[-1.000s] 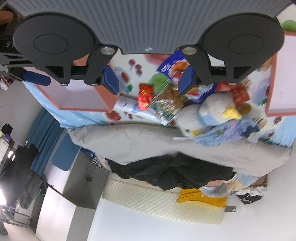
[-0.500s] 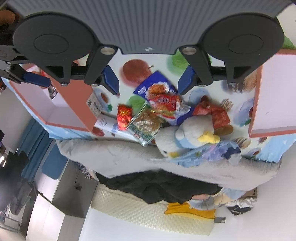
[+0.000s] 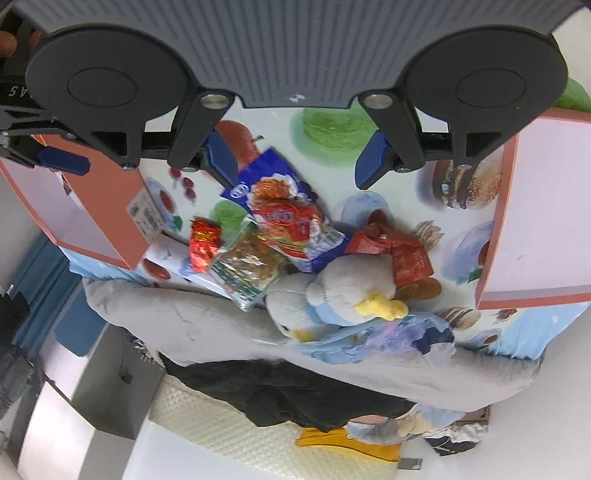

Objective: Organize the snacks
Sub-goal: 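Grasp the red-labelled meat packet with the right tool while the left tool grasps the red wrapper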

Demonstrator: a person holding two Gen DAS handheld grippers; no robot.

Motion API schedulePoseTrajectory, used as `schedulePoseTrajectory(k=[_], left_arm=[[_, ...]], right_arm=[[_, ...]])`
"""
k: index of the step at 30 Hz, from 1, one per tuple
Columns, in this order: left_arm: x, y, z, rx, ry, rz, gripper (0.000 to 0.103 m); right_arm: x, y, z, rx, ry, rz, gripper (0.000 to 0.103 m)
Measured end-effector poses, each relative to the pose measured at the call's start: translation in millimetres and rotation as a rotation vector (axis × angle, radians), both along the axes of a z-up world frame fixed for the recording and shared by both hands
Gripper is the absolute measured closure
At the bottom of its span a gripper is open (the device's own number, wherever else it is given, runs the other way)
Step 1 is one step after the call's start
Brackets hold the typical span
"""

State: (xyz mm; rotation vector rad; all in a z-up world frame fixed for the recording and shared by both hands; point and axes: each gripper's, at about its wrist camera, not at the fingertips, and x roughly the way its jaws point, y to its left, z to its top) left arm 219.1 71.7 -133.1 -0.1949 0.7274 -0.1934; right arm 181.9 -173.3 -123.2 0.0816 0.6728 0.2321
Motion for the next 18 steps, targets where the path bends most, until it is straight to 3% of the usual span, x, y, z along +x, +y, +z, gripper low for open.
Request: schedulePoseTrajectory(k=[15,18], left_arm=[[85,34,-64,0.05,0.028,0.068,0.028],[101,38,-75,0.074,0.024,0.073,0.021]], right_arm=[[87,33,-55,0.0,0.036,0.129,0.005],[105,41,-67,0.015,0.044,0.14,0.005]])
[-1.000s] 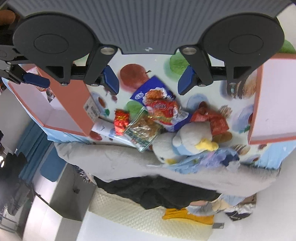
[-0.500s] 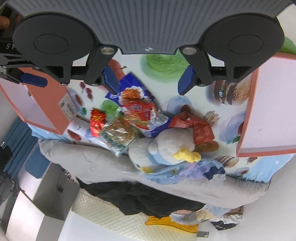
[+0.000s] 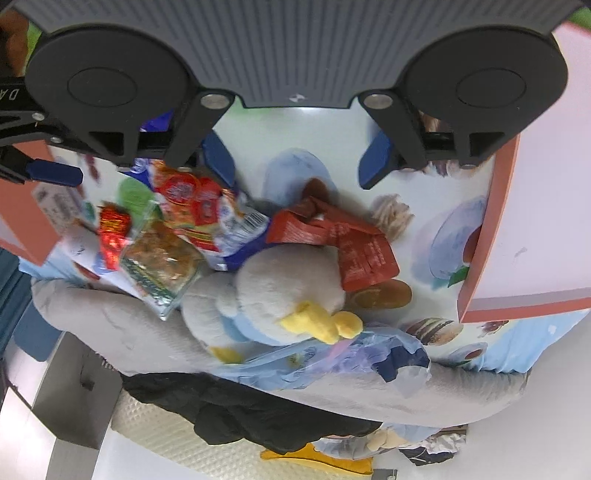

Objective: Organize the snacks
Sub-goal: 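Grasp the red-labelled meat packet with the right tool while the left tool grasps the red wrapper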

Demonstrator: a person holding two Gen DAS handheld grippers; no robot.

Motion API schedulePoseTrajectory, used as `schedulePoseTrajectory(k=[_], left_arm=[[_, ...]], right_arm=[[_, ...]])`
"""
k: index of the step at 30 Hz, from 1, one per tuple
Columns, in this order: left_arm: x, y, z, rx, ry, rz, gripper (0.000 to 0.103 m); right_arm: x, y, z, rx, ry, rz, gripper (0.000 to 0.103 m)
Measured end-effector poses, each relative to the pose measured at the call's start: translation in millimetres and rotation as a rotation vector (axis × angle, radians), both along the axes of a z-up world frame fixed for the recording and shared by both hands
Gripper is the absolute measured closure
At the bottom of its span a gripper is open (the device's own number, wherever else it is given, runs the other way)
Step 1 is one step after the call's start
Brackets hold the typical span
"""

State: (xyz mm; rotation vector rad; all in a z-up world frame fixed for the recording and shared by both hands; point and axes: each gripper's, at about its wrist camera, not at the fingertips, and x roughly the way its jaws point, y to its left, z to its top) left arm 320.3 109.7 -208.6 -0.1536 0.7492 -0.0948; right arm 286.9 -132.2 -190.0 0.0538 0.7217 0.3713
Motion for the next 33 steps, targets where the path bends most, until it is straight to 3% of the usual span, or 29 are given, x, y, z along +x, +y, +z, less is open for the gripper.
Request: schedulePoseTrajectory(k=[4,13,17,26,33], left_arm=[[18,7,-10,0.005,-0.021,0.025,0.011],[54,12,-28,-0.069,-0.016,0.03,0.01],[65,13,-34,-0.103,-0.015,0.045,0.01],[77,15,-44,-0.089,-0.019,0.092,0.011],[74,12,-44,-0.048,-0.02,0.079,0.021]], right_arm=[[19,14,-12,-0.026,-0.008,0.019,0.005],[55,30,-32,-0.069,-0.009,0.034,0.006],[63,38,-41,-0.11,0.014,0.045,0.011],[65,39,-49,-0.113,0.027,0.04,0.022],[63,37,-43,-0.116,0.032,0.024,0.035]])
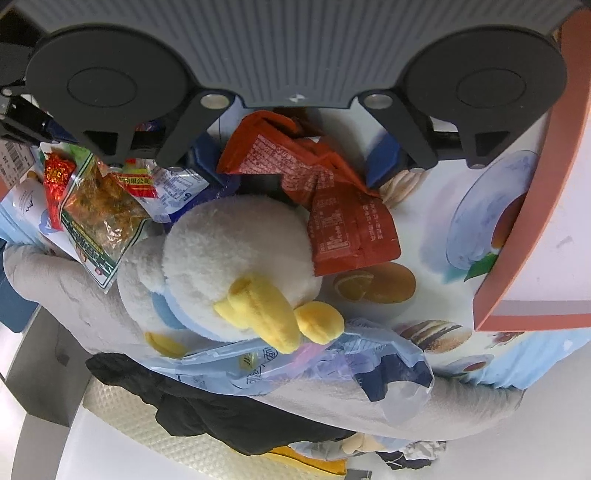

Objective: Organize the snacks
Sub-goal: 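Grasp the red-labelled meat packet with the right tool while the left tool grasps the red wrapper, then carry the meat packet and red wrapper in both tools into the pink box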

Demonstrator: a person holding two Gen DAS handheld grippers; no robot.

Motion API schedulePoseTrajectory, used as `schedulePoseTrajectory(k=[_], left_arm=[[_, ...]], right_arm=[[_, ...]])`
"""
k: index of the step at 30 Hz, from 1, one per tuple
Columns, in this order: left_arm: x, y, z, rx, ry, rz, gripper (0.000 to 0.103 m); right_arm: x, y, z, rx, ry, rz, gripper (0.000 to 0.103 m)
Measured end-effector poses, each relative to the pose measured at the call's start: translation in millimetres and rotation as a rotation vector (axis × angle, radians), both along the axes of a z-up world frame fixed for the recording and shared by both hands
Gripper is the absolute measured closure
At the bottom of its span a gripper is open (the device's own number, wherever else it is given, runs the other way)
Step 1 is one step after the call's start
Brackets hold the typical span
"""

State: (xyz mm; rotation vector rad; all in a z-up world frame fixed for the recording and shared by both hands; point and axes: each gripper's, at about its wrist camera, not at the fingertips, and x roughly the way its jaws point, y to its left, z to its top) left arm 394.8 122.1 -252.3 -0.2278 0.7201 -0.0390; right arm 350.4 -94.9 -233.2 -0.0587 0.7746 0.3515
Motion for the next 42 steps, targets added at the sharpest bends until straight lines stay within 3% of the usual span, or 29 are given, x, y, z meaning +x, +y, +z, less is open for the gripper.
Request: schedulePoseTrajectory(k=[14,27,42], left_arm=[[-47,-11,10,-0.002,0.044,-0.042,0.026],[-115,-43,18,-0.019,0.097,-0.101,0.027],[-174,-85,29,-0.013,0.145,-0.127,0.038]], right_arm=[[-34,-9,22,-0.008,0.009,0.0,0.037],[-97,-35,35,-0.059,0.044,-0.007,0.037],[-159,-71,44,-0.093,0.1,-0.059,0.037]])
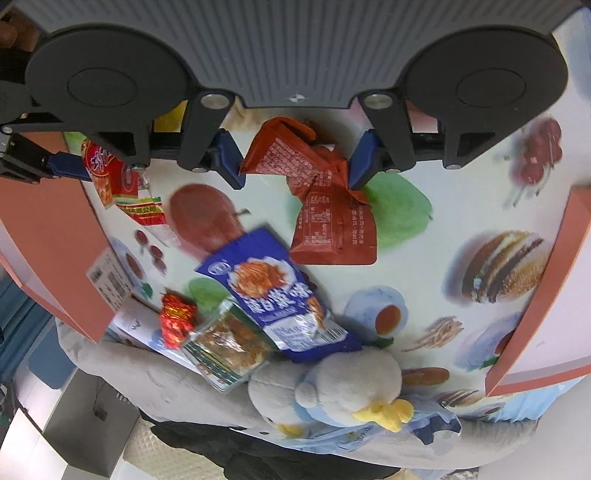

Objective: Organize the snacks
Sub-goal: 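Carry the meat packet and red wrapper in both tools into the pink box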

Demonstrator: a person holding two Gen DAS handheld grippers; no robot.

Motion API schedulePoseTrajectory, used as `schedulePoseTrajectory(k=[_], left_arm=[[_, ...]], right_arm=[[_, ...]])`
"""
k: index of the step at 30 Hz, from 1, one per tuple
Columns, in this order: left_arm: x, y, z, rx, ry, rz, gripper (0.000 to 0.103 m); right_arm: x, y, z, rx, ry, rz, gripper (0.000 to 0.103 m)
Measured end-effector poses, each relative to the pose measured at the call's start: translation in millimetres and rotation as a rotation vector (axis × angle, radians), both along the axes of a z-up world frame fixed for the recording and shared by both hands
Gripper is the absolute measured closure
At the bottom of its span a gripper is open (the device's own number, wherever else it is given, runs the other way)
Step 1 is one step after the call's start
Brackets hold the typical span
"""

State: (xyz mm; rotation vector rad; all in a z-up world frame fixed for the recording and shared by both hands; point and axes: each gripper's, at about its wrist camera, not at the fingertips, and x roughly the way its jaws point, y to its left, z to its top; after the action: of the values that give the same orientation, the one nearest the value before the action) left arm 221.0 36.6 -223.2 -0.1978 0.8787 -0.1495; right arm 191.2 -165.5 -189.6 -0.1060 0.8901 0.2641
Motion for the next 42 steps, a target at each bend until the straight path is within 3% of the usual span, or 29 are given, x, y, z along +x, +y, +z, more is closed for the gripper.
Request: schedulePoseTrajectory(k=[16,42], left_arm=[[-15,-43,50,-0.047,-0.048,-0.04,0.038],[4,-115,182,-0.078,-0.278,-0.144,0.038]], right_arm=[[-17,-37,39,0.014,-0.053,-0.055,0.037],[-14,-96,153,0.062,-0.276,-0.137,0.037]])
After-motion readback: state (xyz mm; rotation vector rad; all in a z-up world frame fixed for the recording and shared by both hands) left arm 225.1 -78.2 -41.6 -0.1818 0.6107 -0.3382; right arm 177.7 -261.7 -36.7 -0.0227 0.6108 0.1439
